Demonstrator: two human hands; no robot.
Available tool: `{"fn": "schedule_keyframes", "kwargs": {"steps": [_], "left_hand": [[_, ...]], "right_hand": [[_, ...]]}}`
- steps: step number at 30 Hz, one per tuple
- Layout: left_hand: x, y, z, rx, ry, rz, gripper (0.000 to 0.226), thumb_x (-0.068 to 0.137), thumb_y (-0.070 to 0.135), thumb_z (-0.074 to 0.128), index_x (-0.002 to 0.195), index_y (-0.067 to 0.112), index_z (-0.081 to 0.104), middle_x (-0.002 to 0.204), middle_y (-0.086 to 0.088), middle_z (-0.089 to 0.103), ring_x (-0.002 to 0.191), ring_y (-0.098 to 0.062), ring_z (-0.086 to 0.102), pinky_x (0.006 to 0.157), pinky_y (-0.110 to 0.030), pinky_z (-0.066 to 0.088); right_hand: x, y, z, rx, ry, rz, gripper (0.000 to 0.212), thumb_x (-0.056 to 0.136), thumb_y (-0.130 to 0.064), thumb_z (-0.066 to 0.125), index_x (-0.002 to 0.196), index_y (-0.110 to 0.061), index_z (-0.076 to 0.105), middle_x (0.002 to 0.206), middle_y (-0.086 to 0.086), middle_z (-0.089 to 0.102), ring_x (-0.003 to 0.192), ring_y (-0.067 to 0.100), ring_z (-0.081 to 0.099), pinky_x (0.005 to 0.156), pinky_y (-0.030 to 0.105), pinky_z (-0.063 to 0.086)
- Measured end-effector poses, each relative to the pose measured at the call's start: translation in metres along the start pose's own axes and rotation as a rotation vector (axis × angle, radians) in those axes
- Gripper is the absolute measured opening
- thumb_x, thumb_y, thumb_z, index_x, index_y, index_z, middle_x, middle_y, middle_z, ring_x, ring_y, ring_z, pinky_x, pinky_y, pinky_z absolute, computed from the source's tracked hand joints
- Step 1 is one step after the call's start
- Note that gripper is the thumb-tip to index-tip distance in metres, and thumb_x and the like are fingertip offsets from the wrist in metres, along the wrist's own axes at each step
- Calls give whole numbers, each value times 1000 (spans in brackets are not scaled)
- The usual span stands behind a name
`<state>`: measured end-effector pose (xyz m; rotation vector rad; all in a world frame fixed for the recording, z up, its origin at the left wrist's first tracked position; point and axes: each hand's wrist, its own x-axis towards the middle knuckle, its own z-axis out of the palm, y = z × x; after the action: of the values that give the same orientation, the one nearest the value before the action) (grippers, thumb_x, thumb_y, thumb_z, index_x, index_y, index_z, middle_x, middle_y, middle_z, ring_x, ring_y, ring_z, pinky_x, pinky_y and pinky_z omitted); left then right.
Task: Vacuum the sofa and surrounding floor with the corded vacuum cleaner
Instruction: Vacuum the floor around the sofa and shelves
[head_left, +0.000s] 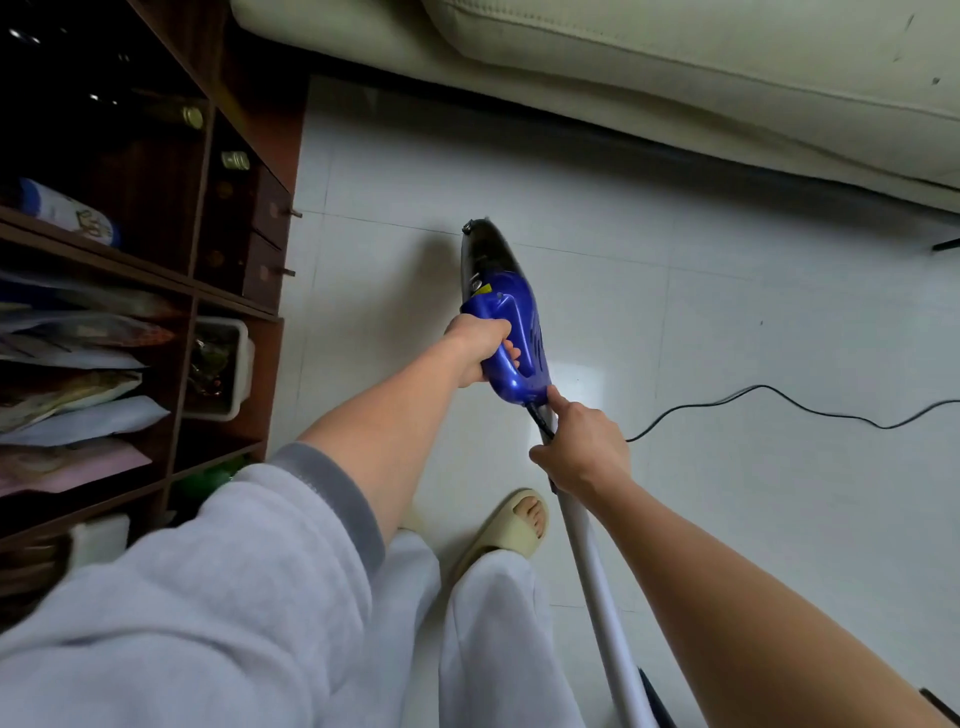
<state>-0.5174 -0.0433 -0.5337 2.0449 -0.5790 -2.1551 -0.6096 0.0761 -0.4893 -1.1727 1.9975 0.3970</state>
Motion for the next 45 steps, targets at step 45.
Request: {"fn": "schedule_keyframes", "kwargs": {"steps": [45], "left_hand": [[2, -8, 108, 214, -8, 3, 25, 94, 6, 47, 117, -1, 54, 69, -6, 54, 55, -15, 54, 49, -27, 47]], "right_hand": [[-7, 84, -7, 162, 35, 125, 59, 77, -12, 57, 131, -29, 39, 82, -2, 54, 72, 24, 50, 49, 27, 32]]}}
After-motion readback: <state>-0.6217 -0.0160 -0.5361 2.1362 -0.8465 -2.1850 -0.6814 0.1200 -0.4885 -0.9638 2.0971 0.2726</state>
